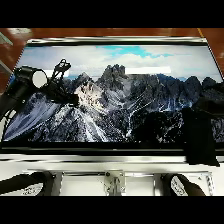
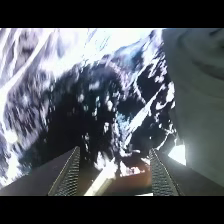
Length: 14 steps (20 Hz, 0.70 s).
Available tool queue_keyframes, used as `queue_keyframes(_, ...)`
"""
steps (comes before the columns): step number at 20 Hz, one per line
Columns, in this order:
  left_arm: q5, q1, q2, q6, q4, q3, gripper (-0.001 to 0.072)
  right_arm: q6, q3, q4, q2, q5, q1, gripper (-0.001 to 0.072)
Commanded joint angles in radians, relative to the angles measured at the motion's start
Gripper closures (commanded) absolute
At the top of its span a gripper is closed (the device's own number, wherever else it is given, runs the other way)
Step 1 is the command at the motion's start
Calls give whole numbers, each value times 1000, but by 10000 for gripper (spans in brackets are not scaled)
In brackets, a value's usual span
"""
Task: Fold the shirts.
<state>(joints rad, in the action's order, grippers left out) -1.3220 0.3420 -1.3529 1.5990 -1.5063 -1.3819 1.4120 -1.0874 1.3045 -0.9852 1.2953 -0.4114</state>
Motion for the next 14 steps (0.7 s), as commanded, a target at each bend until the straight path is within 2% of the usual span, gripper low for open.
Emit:
queue_keyframes(1,-25,4,-15,6,-23,-1,123,8,-3,13,-15,18,91,153)
queue_keyframes(14,-41,-2,-18,-14,-31,-1,123,8,-3,0,-15,14,90,153)
